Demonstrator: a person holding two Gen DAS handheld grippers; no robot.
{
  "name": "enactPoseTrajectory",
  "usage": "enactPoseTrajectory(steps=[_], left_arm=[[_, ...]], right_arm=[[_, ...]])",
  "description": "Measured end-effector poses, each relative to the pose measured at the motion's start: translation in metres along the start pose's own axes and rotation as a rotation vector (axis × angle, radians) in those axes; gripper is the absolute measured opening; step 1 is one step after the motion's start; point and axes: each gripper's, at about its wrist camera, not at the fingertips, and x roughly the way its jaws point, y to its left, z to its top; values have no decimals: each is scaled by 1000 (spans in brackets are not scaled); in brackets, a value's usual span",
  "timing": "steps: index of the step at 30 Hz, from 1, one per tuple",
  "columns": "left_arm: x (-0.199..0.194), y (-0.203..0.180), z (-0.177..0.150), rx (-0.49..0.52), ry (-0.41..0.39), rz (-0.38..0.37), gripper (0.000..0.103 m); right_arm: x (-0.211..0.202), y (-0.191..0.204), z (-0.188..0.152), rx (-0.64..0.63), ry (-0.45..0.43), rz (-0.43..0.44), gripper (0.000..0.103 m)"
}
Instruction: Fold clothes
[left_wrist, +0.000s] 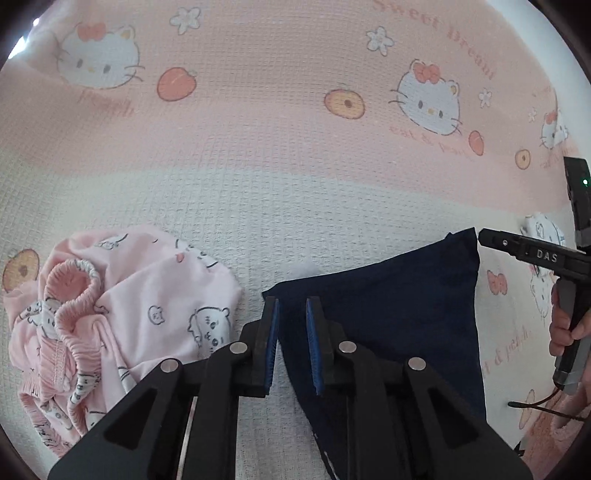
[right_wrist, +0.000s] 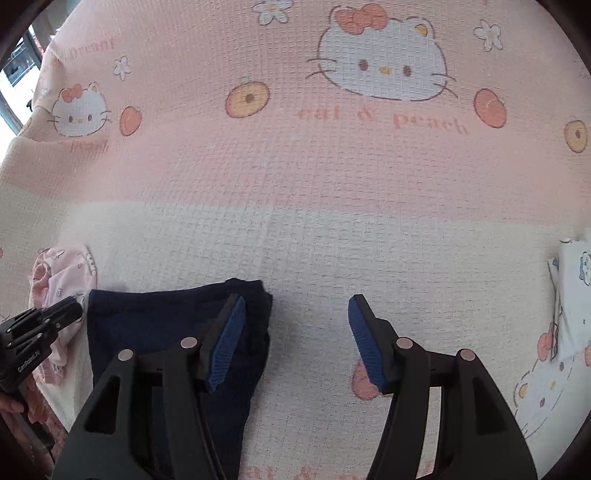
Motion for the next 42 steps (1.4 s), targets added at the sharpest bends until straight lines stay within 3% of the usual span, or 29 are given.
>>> enactPoseTrajectory(steps=[2,5,9,15,21,27,34,37,40,42], left_arm=[[3,-11,2,5,4,-40,16],[7,-27,5,13,10,-101,17],[19,-53,8,49,22,-135,17],[45,-66,18,58,80,-188,17],[57,-75,14,87,102,-169,17],[65,-77,11,84,111,-170,17],[67,-75,13,71,128,-178,16],[61,-81,16,81,107,-155,17],[57,-91,20,98,82,-187,17],[63,-96,23,109,97,-172,17]], right_arm=[[4,-18,5,49,34,-27,60],[18,-19,4,44,88,5,60],[19,4,3,-56,95,113,60],[19,24,-7,-188,144,159,60],[27,25,-1,-239,160,161,60],[35,30,-3,-296,186,89,60],[28,-15,-5,-290,202,-45,64],[16,-28,0,-219,174,-19,63],[-1,-28,5,-181,115,76,63],[8,-18,2,-211,146,82,63]])
